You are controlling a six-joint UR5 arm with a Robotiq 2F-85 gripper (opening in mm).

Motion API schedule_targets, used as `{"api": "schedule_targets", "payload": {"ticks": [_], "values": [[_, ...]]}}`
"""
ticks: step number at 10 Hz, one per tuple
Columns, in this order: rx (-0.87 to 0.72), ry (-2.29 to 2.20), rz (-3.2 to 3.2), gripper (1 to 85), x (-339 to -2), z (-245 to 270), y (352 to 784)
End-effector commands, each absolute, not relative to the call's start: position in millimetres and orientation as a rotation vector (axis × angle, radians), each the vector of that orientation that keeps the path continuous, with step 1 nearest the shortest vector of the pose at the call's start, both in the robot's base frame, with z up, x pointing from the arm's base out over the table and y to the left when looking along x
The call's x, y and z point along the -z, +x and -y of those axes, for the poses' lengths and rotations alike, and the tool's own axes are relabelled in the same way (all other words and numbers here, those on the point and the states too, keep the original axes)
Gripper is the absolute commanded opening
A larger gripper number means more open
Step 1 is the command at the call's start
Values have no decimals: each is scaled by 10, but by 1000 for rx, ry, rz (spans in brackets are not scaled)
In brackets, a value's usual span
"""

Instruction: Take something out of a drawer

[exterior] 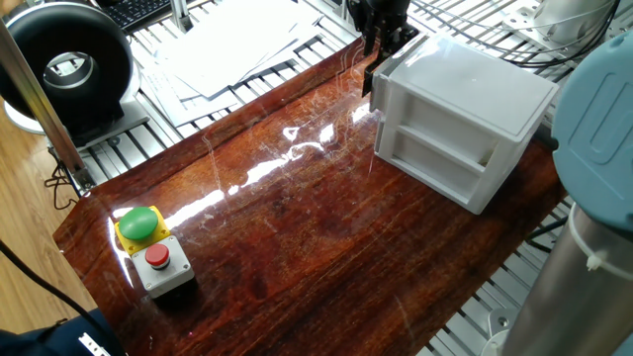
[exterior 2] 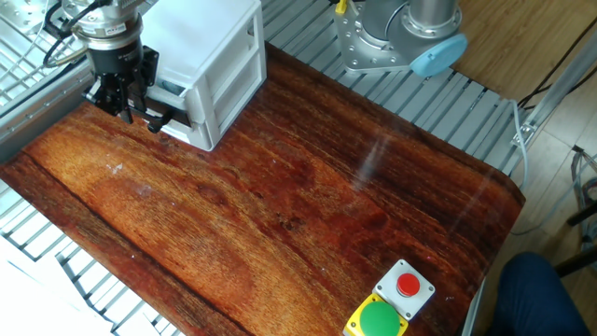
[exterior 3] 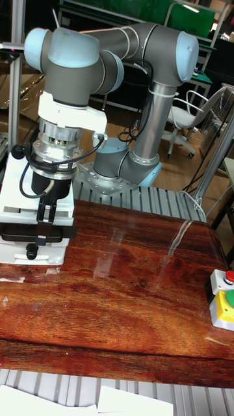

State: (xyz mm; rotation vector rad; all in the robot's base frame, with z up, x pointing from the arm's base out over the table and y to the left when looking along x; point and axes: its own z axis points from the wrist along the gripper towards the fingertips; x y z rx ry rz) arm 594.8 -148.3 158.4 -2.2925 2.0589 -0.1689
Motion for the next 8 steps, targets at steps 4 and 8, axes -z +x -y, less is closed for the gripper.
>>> {"api": "schedule_targets", "payload": {"ticks": [4,8], "values": [[179,-2275,-2051,320,-1623,1383,6109],[171,-2273,-2053,320,-1607,1315,6173]]}}
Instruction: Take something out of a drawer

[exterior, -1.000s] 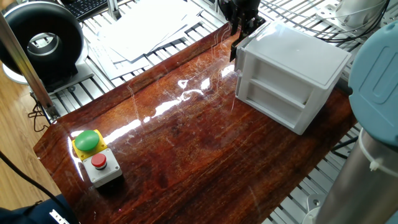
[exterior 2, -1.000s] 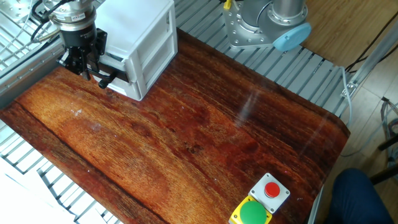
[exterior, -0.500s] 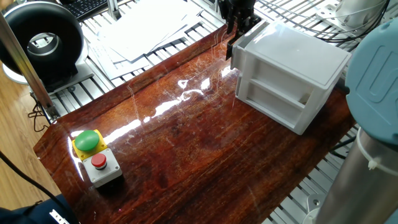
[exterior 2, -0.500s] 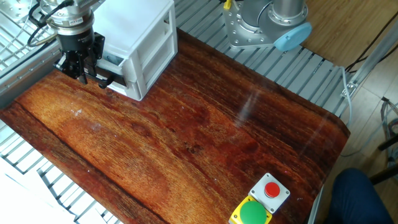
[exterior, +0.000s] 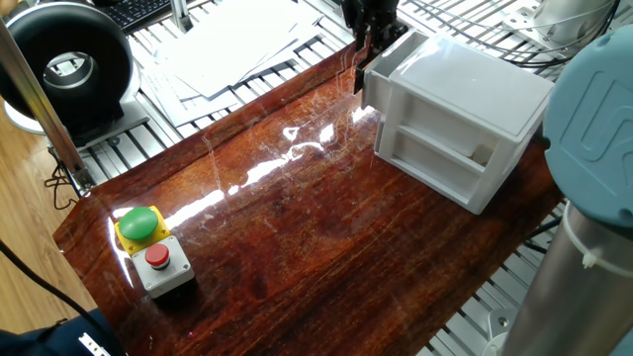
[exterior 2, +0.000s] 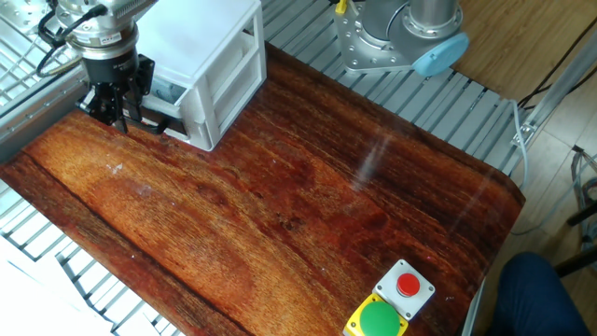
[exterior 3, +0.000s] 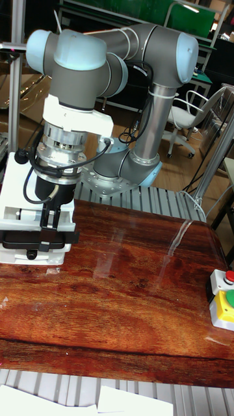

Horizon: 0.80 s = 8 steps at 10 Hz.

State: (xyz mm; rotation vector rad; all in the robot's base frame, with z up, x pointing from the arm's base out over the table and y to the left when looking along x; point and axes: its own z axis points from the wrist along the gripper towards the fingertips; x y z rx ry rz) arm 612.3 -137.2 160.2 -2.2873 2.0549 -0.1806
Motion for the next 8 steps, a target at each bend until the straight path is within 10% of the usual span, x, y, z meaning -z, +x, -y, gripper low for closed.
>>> {"api": "schedule_targets", "payload": {"ticks": [1,8], "values": [[171,-2273,-2053,320,-1601,1303,6189],[137,-2298,-2001,397,-1581,1261,6142]]}}
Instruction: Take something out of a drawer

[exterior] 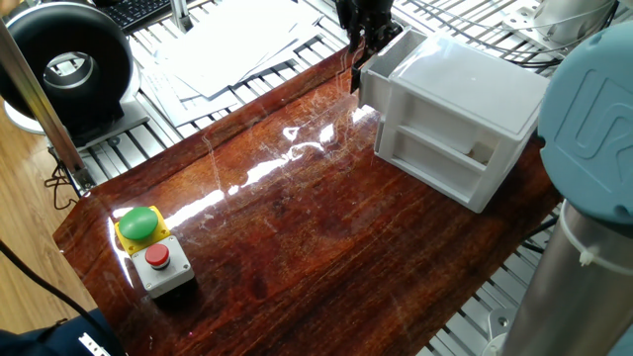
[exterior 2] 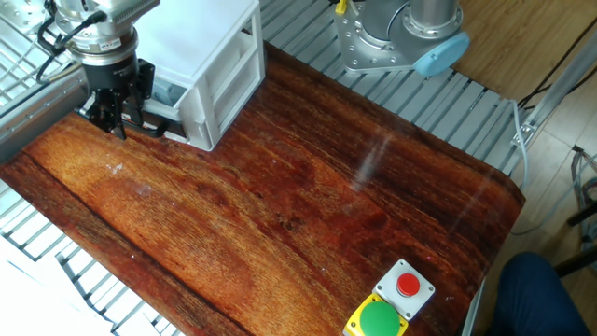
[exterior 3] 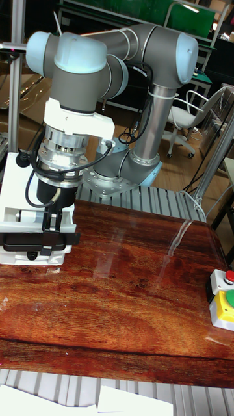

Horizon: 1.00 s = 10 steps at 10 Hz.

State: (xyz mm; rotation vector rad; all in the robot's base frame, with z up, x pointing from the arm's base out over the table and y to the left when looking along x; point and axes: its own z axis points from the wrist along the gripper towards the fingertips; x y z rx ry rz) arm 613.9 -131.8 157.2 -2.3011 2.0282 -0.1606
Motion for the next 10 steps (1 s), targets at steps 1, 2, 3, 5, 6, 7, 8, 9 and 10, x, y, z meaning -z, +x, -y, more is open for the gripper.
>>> {"api": "schedule_targets", "payload": {"ticks": [1,2,3,5,6,7,8,9,10], "values": [[127,-2312,-1977,423,-1581,1238,6138],[120,-2327,-1965,433,-1579,1234,6122],[109,-2336,-1949,437,-1578,1214,6114],[95,-2352,-1927,437,-1577,1191,6098],[79,-2368,-1922,437,-1574,1191,6063],[70,-2383,-1918,437,-1571,1199,6035],[66,-2395,-1918,437,-1569,1211,6015],[64,-2407,-1912,437,-1568,1219,6003],[67,-2416,-1907,437,-1567,1231,5999]]}}
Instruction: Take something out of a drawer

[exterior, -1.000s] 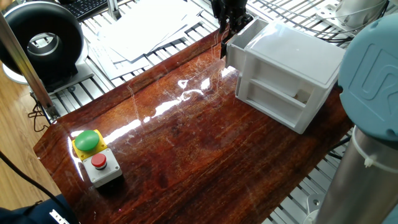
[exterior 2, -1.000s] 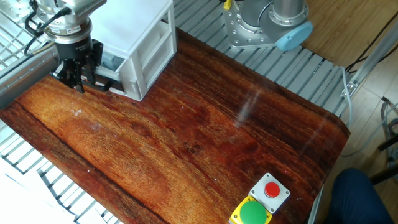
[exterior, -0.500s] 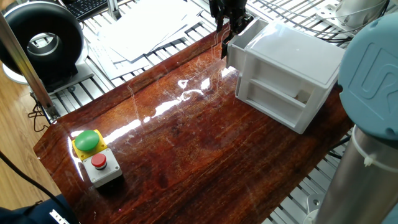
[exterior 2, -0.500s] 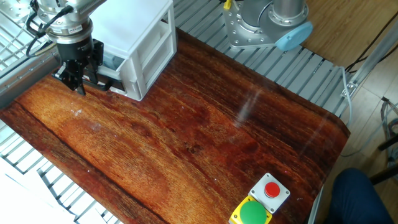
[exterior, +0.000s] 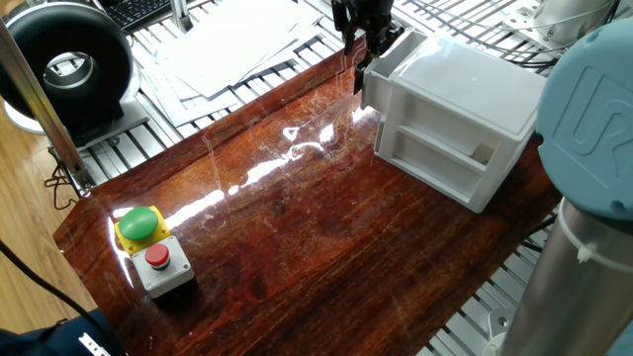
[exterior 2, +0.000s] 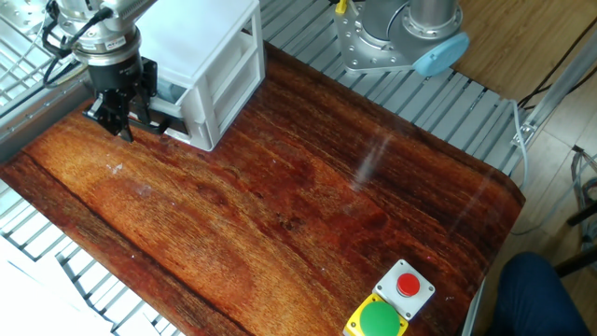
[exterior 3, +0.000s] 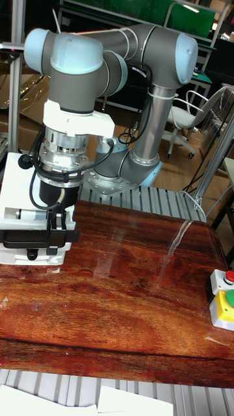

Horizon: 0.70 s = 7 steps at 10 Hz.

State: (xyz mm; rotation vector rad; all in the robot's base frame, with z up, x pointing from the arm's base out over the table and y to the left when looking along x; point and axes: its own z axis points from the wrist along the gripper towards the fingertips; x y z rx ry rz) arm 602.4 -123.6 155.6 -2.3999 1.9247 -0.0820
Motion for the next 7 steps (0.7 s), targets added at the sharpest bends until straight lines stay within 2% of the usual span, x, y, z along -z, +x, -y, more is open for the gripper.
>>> {"api": "schedule_targets", "payload": {"ticks": [1,7], "values": [[69,-2417,-1908,433,-1567,1235,5999],[79,-2402,-1929,427,-1562,1241,6026]]}}
